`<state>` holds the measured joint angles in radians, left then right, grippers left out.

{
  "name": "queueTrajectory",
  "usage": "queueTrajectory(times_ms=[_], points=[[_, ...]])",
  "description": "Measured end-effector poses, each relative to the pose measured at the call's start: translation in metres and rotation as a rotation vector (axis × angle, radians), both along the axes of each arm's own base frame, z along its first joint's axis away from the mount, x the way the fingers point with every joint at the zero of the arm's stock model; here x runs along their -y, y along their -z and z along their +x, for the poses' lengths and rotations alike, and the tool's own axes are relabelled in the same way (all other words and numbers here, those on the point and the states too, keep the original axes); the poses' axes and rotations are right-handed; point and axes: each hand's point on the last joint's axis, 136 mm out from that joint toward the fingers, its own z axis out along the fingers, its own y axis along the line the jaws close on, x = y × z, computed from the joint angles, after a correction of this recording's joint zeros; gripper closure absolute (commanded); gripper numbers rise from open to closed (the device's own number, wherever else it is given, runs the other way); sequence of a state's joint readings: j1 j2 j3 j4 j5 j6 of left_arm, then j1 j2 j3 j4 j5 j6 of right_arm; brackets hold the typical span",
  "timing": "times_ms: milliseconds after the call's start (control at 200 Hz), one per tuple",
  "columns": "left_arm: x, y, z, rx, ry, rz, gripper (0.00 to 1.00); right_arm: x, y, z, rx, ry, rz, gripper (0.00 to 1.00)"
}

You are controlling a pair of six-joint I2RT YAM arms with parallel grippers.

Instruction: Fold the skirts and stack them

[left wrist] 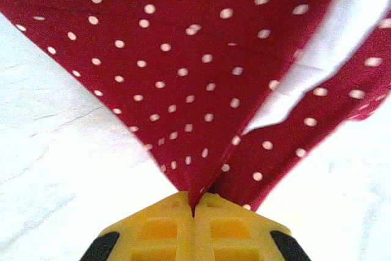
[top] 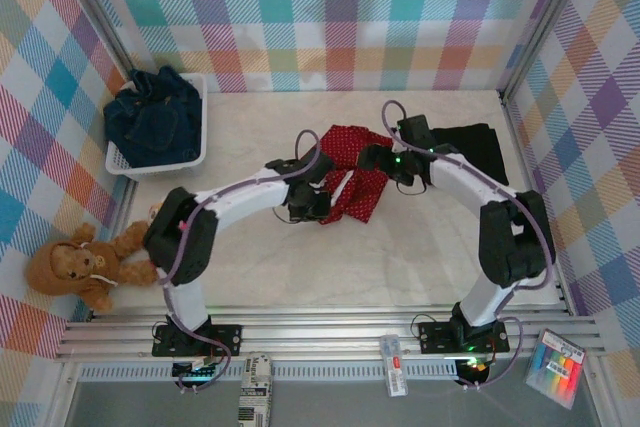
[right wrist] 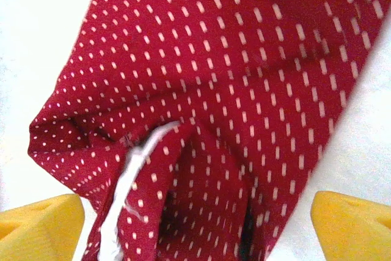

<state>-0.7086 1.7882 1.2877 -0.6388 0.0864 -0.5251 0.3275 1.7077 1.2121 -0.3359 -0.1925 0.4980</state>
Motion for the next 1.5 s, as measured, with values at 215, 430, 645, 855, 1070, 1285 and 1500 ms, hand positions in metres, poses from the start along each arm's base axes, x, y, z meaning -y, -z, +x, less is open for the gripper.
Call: queueTrajectory(times_ms=[215, 430, 645, 855, 1070, 1285, 1500], points=[[-0.024, 0.005, -0.003, 0.071, 0.030, 0.039, 1.00, -0.018, 0.015, 0.000, -0.018, -0.134, -0.001, 0.35], [-0.055, 0.036, -0.007, 0.053, -0.050, 0.024, 1.00, -0.018, 0.040, -0.011, -0.084, -0.150, -0.072, 0.36], [-0.069, 0.047, -0.007, 0.079, -0.087, 0.001, 1.00, -0.016, 0.065, -0.013, -0.163, -0.090, -0.084, 0.37], [-0.077, 0.055, -0.005, 0.065, -0.137, -0.066, 1.00, -0.040, 0.057, -0.016, -0.102, -0.226, -0.002, 0.43], [-0.077, 0.055, -0.004, 0.053, -0.150, -0.100, 1.00, -0.073, 0.070, -0.037, -0.109, -0.405, 0.045, 0.44], [-0.082, 0.051, 0.000, 0.044, -0.188, -0.129, 1.00, -0.087, 0.091, -0.053, -0.144, -0.482, 0.038, 0.96], [-0.104, -0.055, 0.037, 0.262, -0.259, -0.175, 1.00, -0.049, 0.041, -0.024, 0.002, -0.305, -0.070, 1.00]])
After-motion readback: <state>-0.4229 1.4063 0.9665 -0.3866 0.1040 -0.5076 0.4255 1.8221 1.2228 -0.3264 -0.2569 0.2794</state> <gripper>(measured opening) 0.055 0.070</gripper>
